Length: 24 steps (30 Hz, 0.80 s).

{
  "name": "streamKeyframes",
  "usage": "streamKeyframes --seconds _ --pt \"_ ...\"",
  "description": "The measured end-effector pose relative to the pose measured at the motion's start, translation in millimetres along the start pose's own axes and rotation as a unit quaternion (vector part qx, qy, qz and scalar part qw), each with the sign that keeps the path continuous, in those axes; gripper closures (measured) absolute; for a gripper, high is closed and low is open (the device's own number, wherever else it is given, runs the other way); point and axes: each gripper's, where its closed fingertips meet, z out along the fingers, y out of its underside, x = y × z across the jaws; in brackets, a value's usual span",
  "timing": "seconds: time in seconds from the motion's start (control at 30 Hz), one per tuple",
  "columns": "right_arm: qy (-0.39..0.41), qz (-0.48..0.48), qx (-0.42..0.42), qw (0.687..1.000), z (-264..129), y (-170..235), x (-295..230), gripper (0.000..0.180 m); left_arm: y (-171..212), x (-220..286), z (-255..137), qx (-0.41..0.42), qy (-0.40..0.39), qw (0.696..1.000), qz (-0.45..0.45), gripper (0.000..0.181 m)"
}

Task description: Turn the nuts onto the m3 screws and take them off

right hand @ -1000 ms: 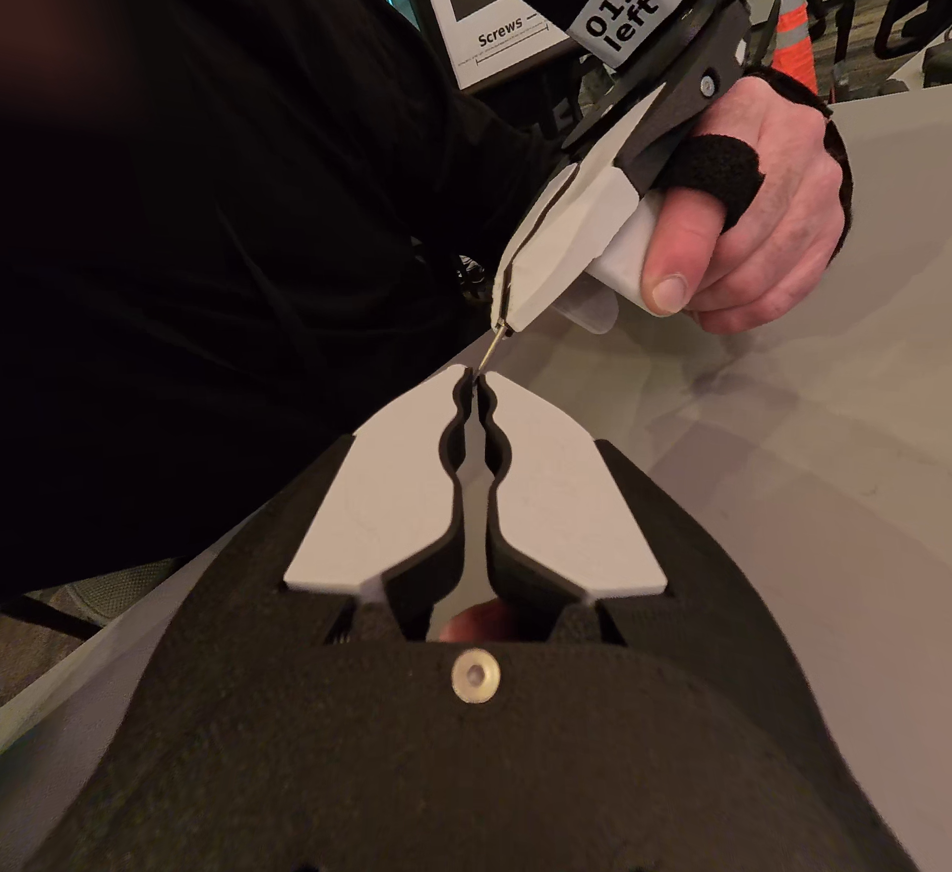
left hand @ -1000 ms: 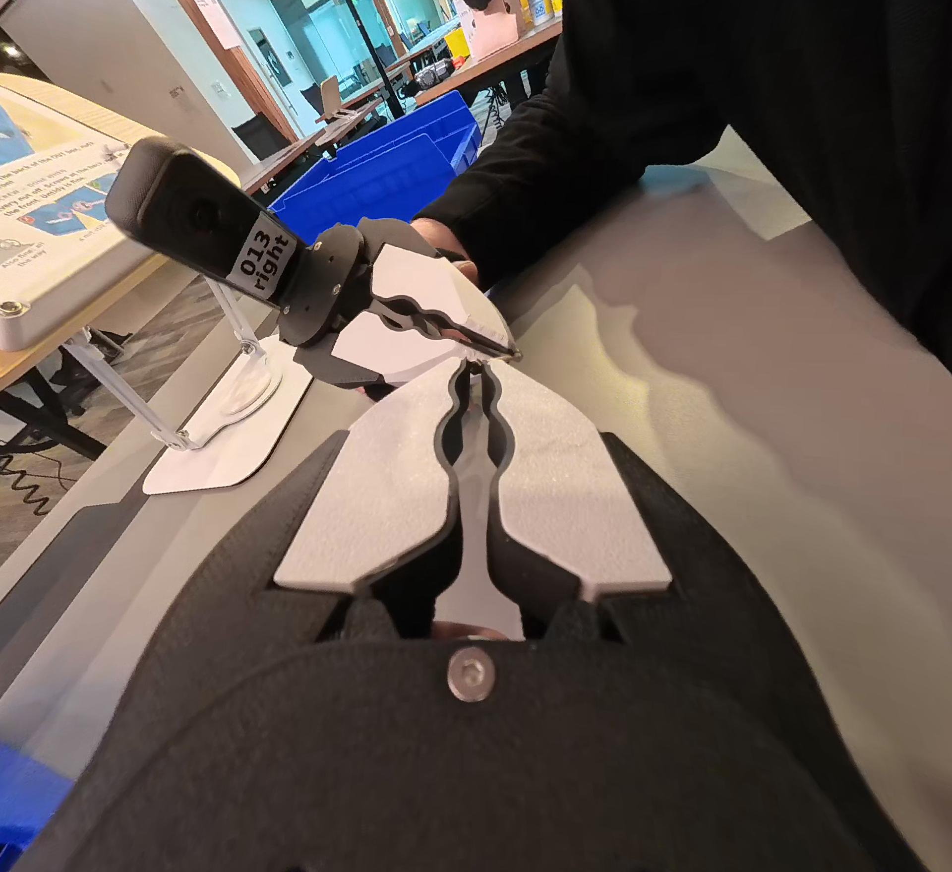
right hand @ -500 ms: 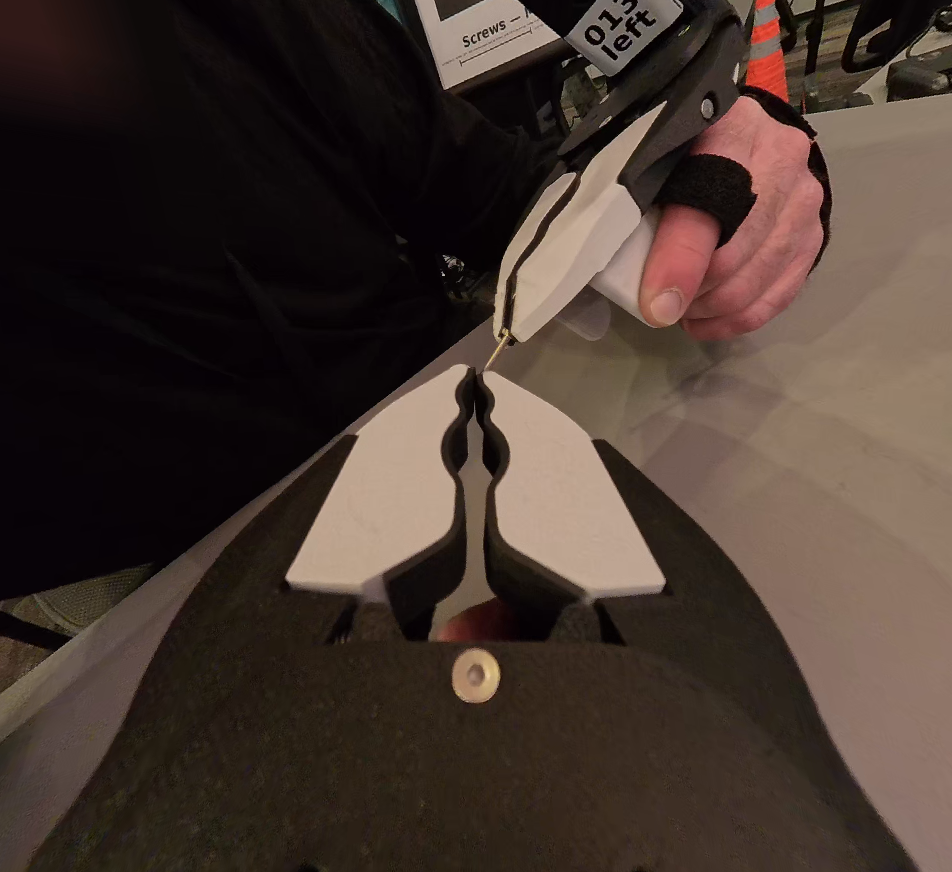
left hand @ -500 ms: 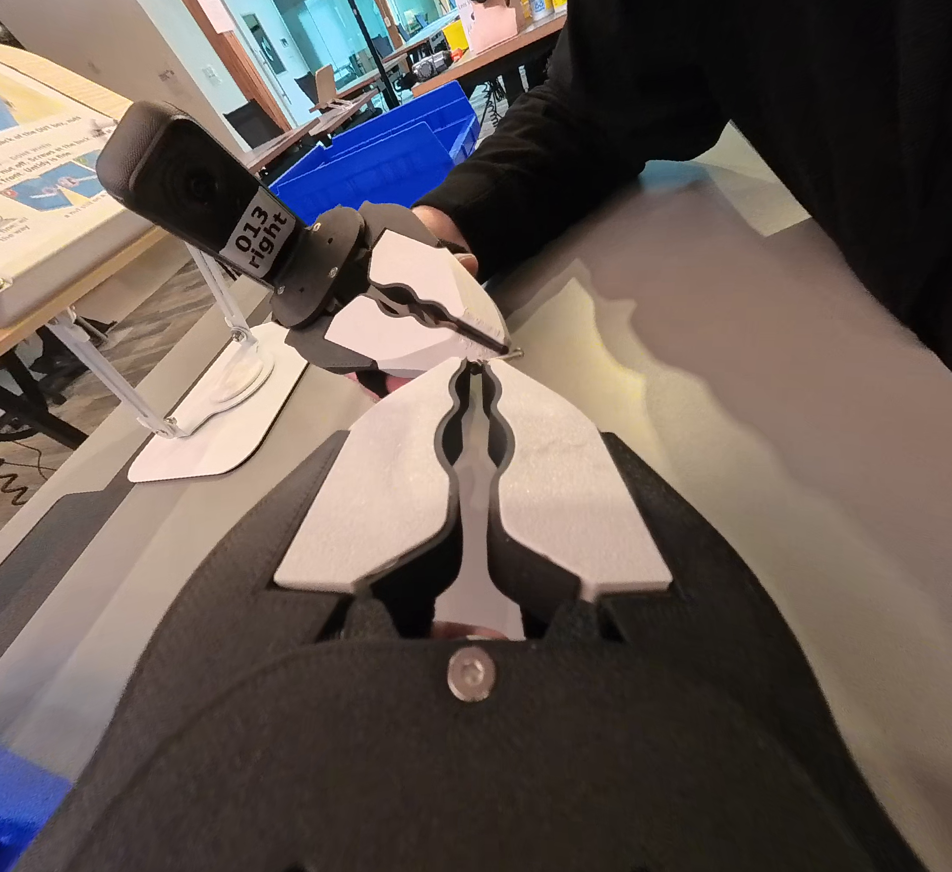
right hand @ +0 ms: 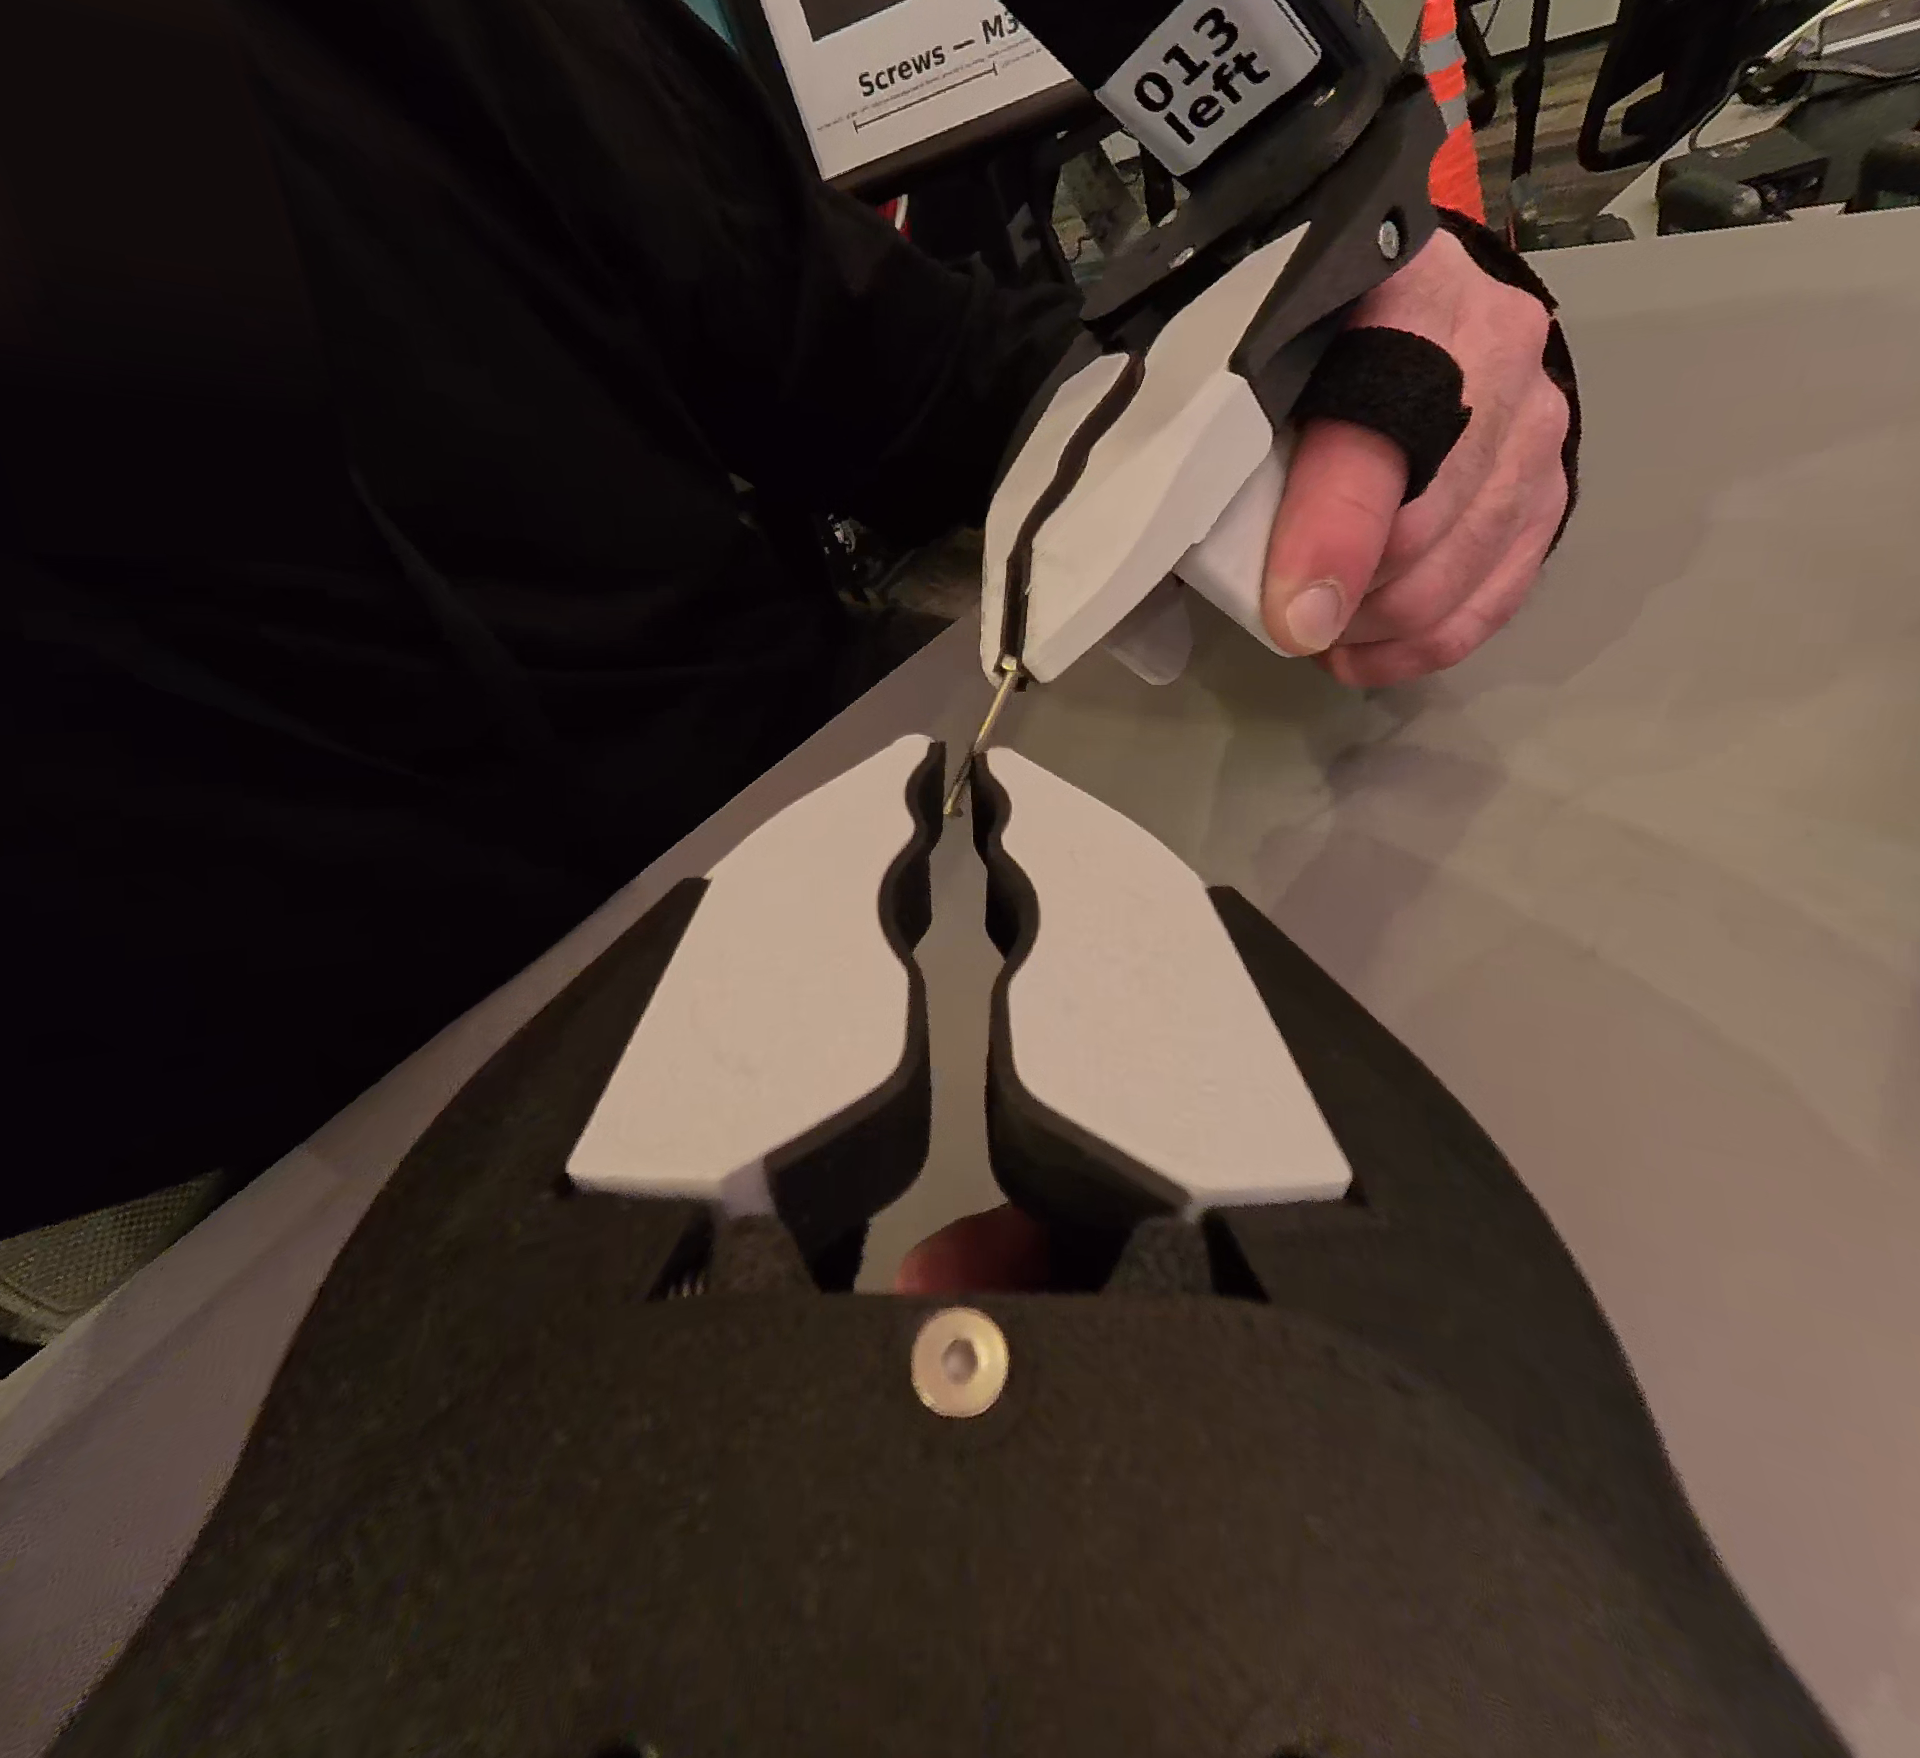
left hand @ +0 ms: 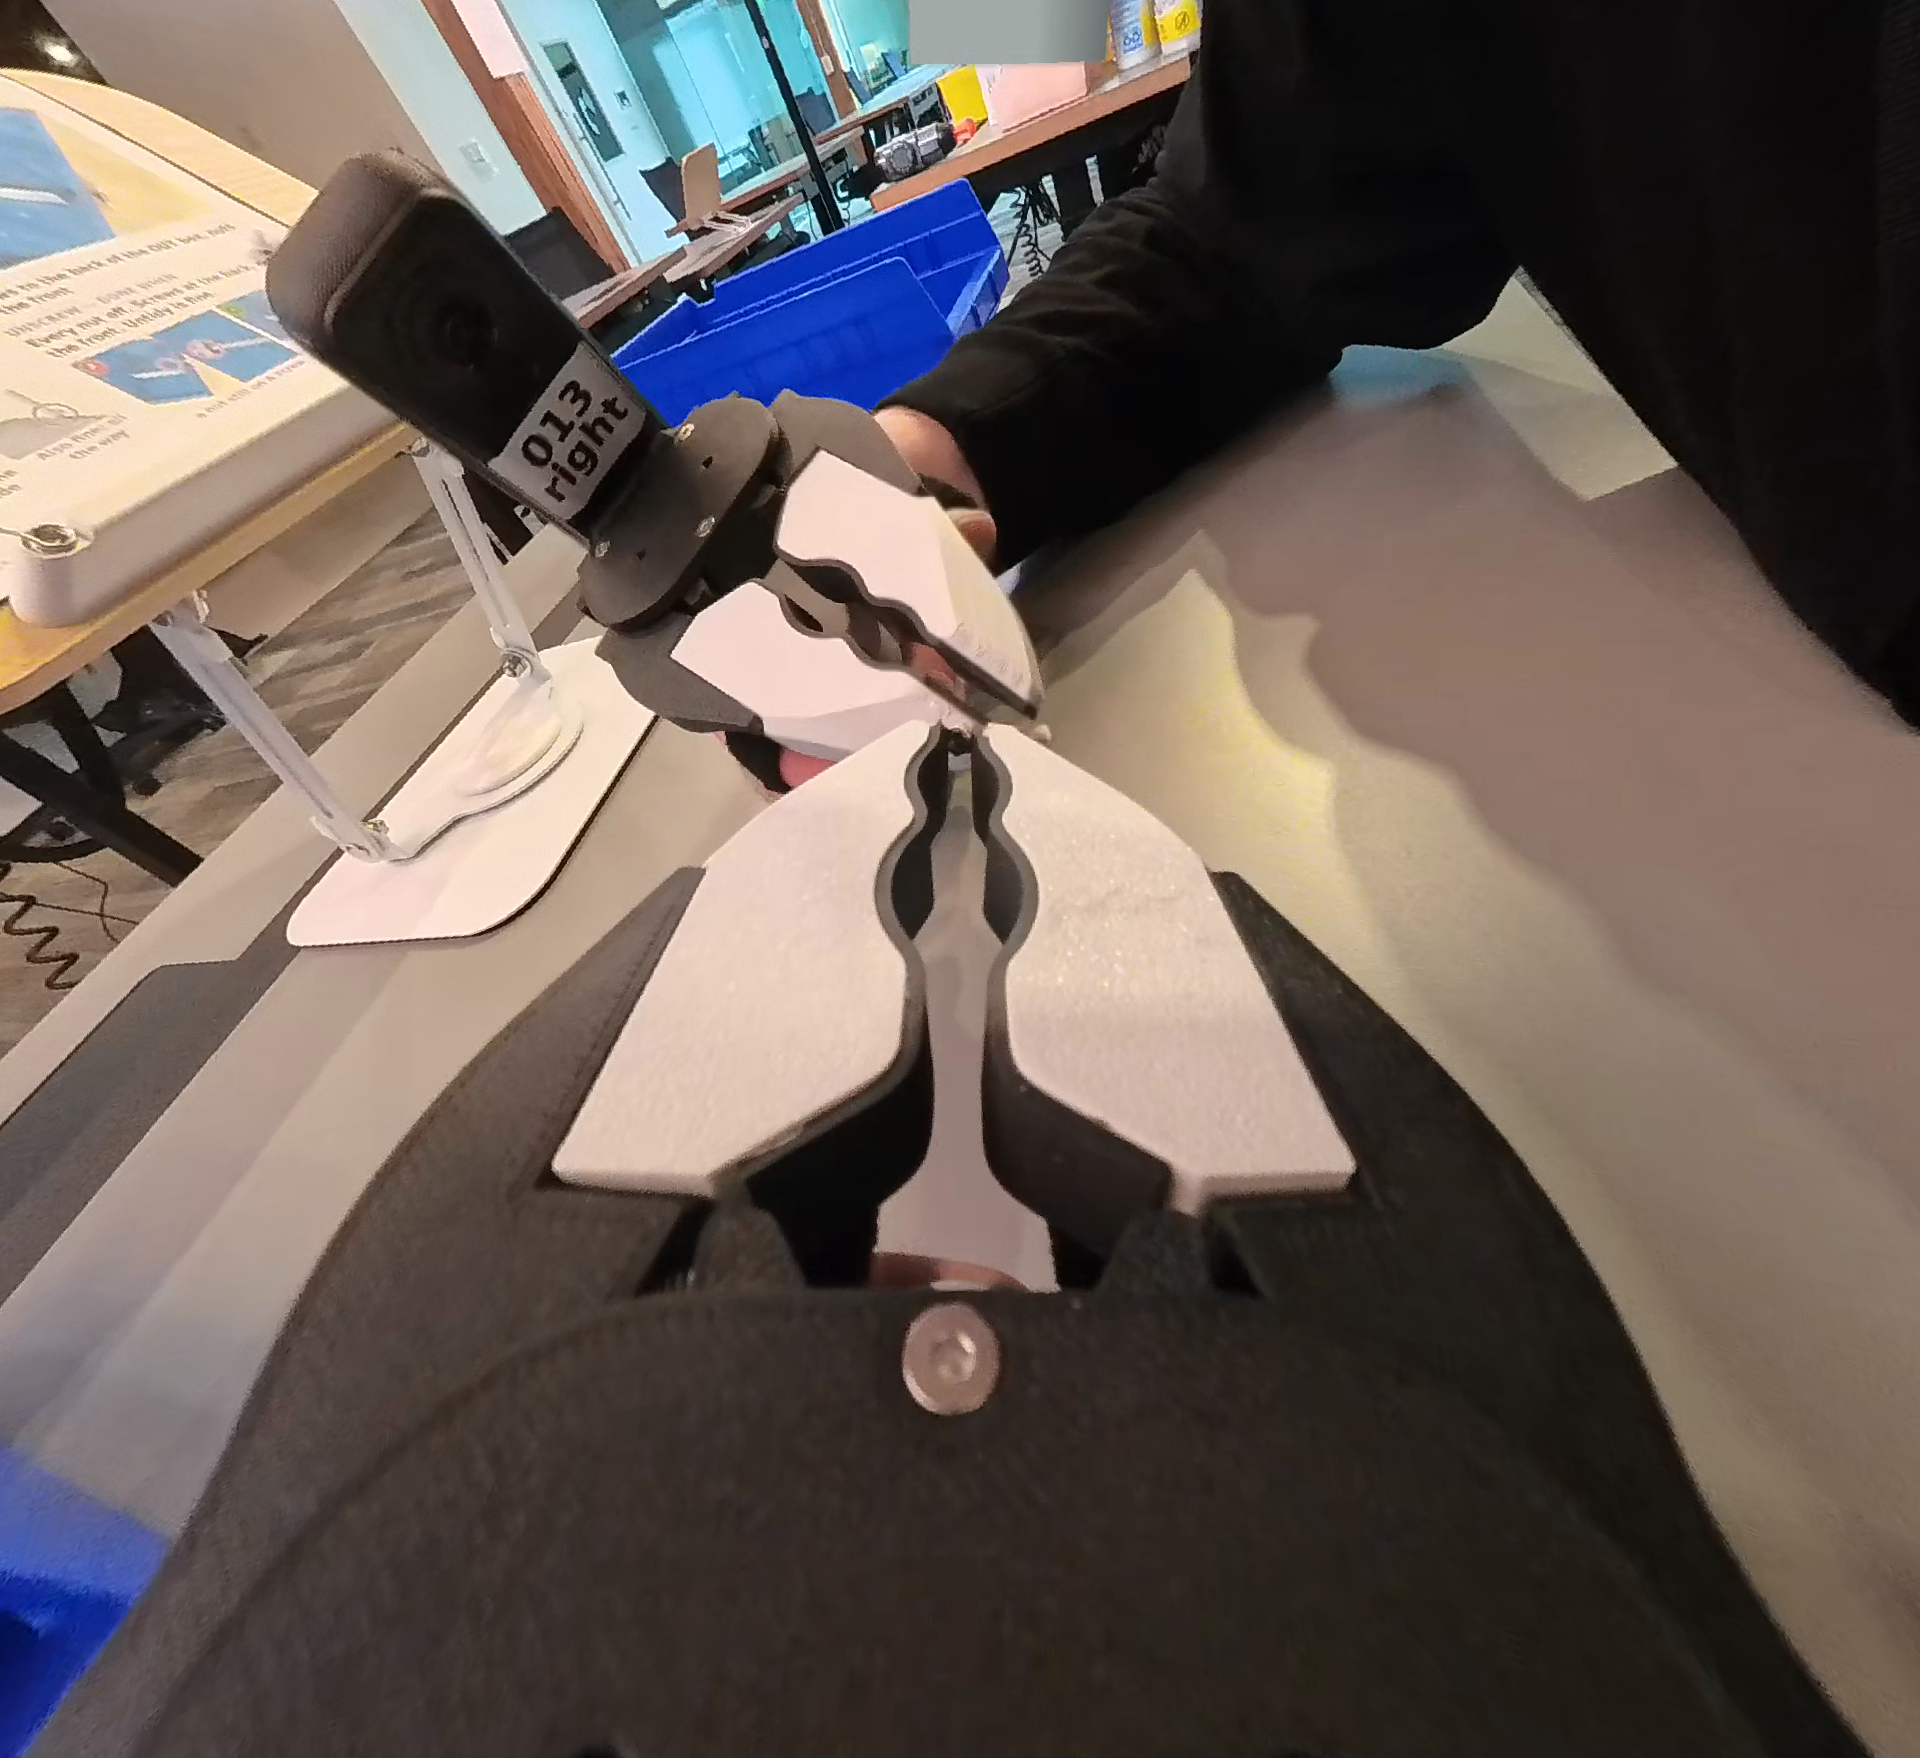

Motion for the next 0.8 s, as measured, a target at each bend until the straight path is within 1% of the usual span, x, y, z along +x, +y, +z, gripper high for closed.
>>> streamKeyframes --seconds 0.33,0.43,0.57,0.63,0.8 --pt "0.036 -0.015 -0.018 0.999 4.3 2.8 7.6 0.172 0.7 -1.7 0.6 -0.004 -0.007 1.0 0.003 0.177" --pt "0.045 -0.026 -0.018 0.999 7.2 1.6 8.1 0.176 1.0 -1.2 1.2 -0.004 -0.005 1.0 0.002 0.177" --pt "0.054 -0.027 -0.02 0.998 5.9 1.4 10.2 0.175 1.3 -3.8 1.1 -0.006 -0.014 1.0 0.004 0.177" --pt "0.071 -0.032 -0.024 0.997 2.6 1.3 13.4 0.172 1.0 -5.8 0.2 -0.006 -0.02 1.0 0.005 0.177" --pt "0.106 -0.068 -0.037 0.991 1.6 -1.6 15.9 0.176 -0.1 -10.2 -1.1 -0.002 -0.033 0.999 0.003 0.177"
